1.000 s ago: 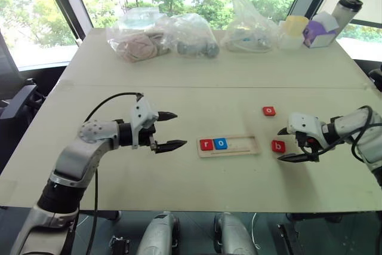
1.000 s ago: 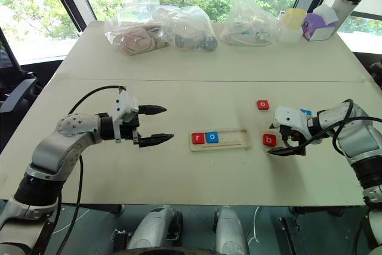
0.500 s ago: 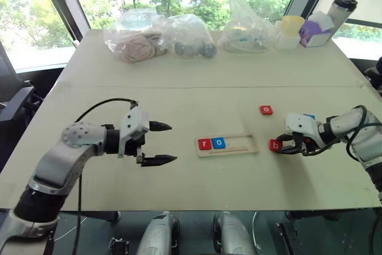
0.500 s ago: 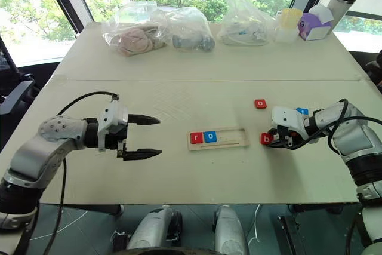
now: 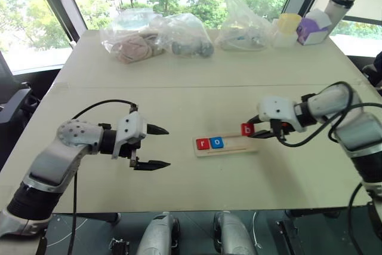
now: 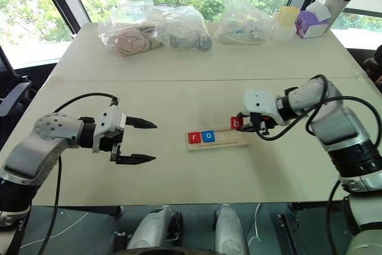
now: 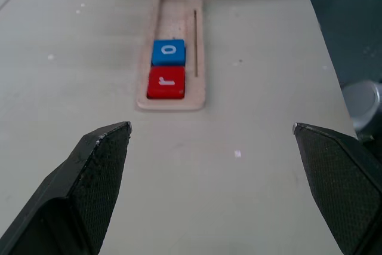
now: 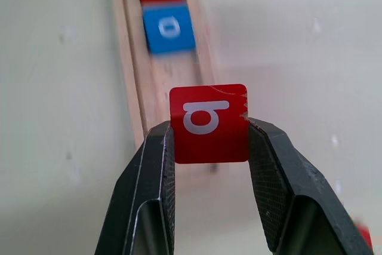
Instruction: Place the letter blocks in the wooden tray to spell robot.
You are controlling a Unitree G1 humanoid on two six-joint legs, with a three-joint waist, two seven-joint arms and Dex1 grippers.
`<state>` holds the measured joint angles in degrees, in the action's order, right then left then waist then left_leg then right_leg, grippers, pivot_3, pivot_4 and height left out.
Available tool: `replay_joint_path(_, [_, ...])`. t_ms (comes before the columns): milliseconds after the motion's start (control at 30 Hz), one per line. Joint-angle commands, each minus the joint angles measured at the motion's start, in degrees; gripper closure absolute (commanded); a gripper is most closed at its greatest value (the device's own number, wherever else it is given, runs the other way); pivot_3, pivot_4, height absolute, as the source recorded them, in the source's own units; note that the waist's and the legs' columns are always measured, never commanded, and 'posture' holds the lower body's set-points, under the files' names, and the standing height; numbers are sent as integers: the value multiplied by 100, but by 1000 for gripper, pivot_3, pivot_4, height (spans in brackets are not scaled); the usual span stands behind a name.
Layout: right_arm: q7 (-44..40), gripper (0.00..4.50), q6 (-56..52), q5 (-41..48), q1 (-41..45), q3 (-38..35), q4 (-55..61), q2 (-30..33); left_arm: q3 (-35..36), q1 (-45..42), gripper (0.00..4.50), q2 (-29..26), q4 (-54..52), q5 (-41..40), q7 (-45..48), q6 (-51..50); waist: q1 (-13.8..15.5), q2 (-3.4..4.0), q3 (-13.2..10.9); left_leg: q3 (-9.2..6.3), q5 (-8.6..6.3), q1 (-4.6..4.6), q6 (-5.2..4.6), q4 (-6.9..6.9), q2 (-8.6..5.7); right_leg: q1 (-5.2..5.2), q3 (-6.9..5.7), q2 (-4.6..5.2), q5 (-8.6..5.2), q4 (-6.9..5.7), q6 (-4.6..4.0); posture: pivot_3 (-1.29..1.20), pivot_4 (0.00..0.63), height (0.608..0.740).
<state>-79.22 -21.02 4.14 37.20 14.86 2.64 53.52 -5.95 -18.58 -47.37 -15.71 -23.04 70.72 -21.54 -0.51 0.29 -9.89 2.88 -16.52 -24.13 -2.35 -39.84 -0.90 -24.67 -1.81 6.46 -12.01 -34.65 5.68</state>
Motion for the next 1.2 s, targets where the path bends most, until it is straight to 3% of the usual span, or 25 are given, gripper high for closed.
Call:
replay_joint_path(33, [-19,3375,59,-158,161,209,17,-136,38,-39,0,-81,-33,84,47,172,3,0,0,-1,0,0,0,0,-3,1,0,2,0,0,0,0,150,740])
replay_joint_path(400, [-90,3375,246,-527,520,755,-817,-729,145,84,0,-2,-213,96,-188,103,-8,-1,-1,0,2,0,-3,-7,-17,-7,-1,-3,-1,-34,3,0,150,740])
replay_joint_path(967, [-423,3375,476,-863,903,1005,-1460,-990,141,152,0,92,-372,23,-576,25,-15,-2,-1,-1,3,3,-4,-14,-16,-4,-2,-13,8,-45,23,0,150,740])
replay_joint_path(1000, [-436,2289,488,-866,906,1001,-1472,-986,140,156,0,94,-372,24,-587,25,-15,-2,-1,-1,3,3,-4,-14,-16,-5,-2,-13,8,-45,24,0,150,740])
replay_joint_path(1133, [-484,332,508,-879,910,978,-1476,-963,138,166,0,100,-376,18,-614,30,-15,-2,-1,-1,4,4,-3,-14,-16,-4,-2,-13,8,-46,24,0,150,740])
replay_joint_path(1200, [-483,71,498,-876,919,963,-1472,-969,124,156,0,113,-366,22,-629,34,-15,-2,-1,-1,4,4,-3,-14,-16,-4,-2,-14,8,-46,24,0,150,740])
